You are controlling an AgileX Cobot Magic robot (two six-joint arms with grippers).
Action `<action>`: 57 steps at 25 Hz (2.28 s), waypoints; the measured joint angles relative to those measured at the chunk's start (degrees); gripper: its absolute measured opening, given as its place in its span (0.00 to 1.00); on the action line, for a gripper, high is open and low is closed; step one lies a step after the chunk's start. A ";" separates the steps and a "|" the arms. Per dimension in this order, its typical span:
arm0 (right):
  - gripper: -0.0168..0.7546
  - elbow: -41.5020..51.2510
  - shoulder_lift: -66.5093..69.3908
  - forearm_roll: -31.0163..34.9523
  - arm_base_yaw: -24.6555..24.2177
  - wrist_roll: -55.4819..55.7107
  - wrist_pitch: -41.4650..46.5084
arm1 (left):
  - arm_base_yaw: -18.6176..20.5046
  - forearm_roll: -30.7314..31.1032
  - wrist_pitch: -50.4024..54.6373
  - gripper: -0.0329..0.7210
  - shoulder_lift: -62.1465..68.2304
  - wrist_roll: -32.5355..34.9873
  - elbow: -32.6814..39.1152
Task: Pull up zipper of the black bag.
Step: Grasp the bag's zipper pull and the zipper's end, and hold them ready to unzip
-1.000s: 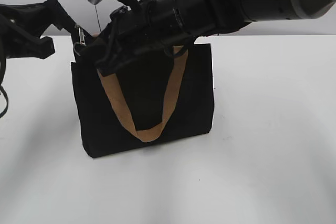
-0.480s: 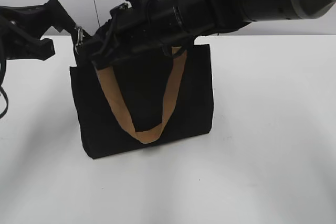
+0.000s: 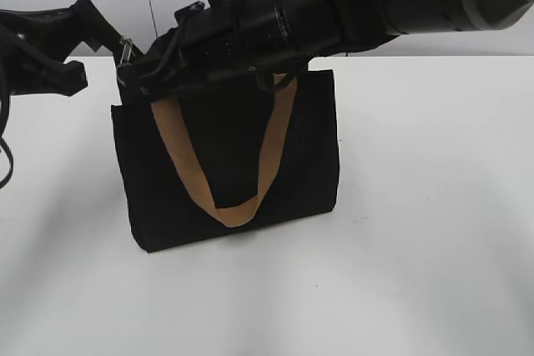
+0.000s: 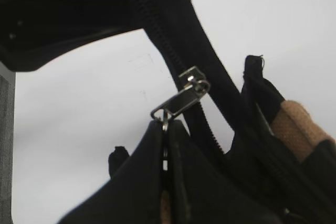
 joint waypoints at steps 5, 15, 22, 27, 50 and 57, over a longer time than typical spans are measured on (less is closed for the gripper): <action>0.02 0.00 -0.23 -1.32 -0.49 4.43 -0.10 | 0.15 0.00 2.34 0.05 0.00 0.00 -0.05; 0.02 0.00 -2.76 -3.22 -2.72 10.70 5.88 | 1.06 -0.01 19.22 0.05 -0.04 0.00 -0.05; 0.02 0.00 -2.81 -5.92 -2.72 12.15 6.31 | 1.39 -0.01 22.99 0.05 -0.04 0.00 -0.05; 0.02 0.00 -2.81 -10.14 -2.72 14.59 5.64 | 3.68 -0.01 26.62 0.05 -0.04 0.00 -0.05; 0.02 0.00 -2.81 -17.49 -17.56 25.01 14.93 | 4.01 -0.01 28.48 0.05 -0.06 0.00 -0.11; 0.02 0.00 -2.81 -18.52 -24.87 27.45 20.96 | 4.01 -0.01 28.66 0.05 -0.11 0.00 -0.11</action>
